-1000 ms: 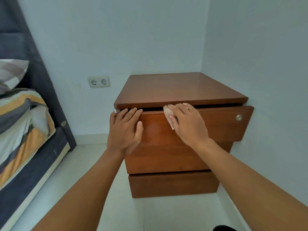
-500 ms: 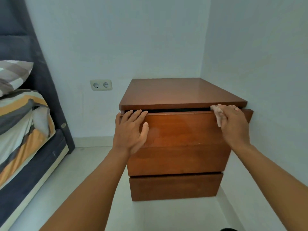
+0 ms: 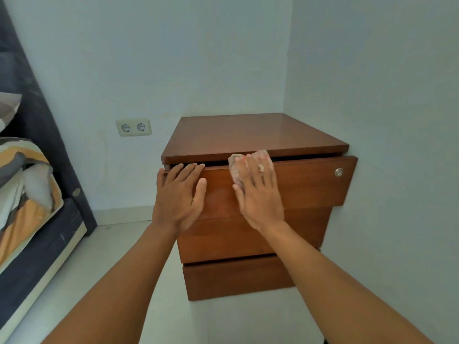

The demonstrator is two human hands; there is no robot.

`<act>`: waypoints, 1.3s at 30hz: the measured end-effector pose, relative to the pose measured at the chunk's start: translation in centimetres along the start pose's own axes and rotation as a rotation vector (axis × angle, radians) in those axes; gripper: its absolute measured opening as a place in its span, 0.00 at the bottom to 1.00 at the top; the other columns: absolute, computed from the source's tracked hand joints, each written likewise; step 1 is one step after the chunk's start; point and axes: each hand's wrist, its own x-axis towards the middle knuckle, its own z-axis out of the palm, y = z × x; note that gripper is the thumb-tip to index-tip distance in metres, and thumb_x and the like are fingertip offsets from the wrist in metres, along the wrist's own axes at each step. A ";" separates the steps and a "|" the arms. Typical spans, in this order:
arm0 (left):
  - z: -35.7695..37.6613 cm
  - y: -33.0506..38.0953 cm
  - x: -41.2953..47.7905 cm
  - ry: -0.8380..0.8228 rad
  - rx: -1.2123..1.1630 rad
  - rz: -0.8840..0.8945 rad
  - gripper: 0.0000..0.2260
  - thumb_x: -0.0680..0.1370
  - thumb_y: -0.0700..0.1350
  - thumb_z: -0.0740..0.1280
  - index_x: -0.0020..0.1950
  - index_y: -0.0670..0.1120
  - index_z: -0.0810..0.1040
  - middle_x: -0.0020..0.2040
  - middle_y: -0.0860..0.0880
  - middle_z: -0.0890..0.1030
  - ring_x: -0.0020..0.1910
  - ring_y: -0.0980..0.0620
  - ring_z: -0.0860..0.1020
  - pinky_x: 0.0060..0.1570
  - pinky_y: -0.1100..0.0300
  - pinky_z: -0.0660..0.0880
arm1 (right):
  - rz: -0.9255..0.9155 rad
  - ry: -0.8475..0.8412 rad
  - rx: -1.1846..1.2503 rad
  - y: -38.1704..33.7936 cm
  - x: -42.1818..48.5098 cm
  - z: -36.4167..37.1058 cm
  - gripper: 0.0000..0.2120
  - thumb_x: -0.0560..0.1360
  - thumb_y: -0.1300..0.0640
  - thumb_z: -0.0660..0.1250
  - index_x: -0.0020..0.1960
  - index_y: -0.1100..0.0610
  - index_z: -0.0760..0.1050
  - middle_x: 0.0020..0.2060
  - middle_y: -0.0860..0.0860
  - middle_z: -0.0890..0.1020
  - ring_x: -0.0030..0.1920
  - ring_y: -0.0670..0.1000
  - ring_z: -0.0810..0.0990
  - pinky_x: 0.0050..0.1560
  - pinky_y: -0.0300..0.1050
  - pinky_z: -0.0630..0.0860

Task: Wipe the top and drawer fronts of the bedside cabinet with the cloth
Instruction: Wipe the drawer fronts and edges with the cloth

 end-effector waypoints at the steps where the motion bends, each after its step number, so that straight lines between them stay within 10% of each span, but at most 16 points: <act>1: 0.1 0.0 0.0 0.007 -0.009 -0.001 0.26 0.83 0.58 0.47 0.76 0.52 0.72 0.73 0.52 0.74 0.76 0.47 0.65 0.77 0.42 0.53 | 0.030 0.000 -0.002 1.7 -0.2 0.0 0.31 0.85 0.44 0.51 0.84 0.53 0.48 0.83 0.56 0.50 0.83 0.61 0.44 0.80 0.62 0.51; 14: 0.2 0.3 -0.2 0.035 -0.039 -0.007 0.26 0.83 0.58 0.49 0.75 0.52 0.72 0.73 0.52 0.75 0.76 0.47 0.65 0.78 0.42 0.49 | 0.277 0.017 0.042 20.0 -1.2 -3.4 0.21 0.85 0.50 0.46 0.71 0.50 0.70 0.69 0.52 0.73 0.76 0.59 0.64 0.81 0.53 0.51; 21: 0.2 0.5 -0.3 -0.007 -0.030 -0.026 0.27 0.83 0.60 0.47 0.77 0.53 0.69 0.76 0.52 0.72 0.79 0.47 0.62 0.79 0.41 0.45 | 0.362 0.391 0.329 10.9 -1.4 -3.3 0.18 0.85 0.63 0.54 0.73 0.57 0.72 0.71 0.55 0.74 0.76 0.57 0.66 0.80 0.51 0.58; 28: 0.5 -0.1 -0.2 -0.008 -0.022 -0.007 0.27 0.83 0.58 0.46 0.78 0.52 0.70 0.76 0.51 0.71 0.78 0.47 0.62 0.77 0.39 0.51 | -0.150 0.036 0.203 -7.3 -4.0 5.4 0.35 0.85 0.56 0.57 0.83 0.53 0.39 0.84 0.54 0.46 0.83 0.62 0.42 0.79 0.61 0.58; 39: 0.9 0.5 -0.4 0.071 -0.050 -0.001 0.24 0.83 0.57 0.50 0.76 0.51 0.72 0.74 0.52 0.74 0.77 0.47 0.64 0.79 0.41 0.48 | 0.020 0.010 0.012 7.2 -7.8 6.5 0.34 0.85 0.43 0.49 0.83 0.55 0.40 0.82 0.60 0.41 0.81 0.67 0.42 0.80 0.66 0.49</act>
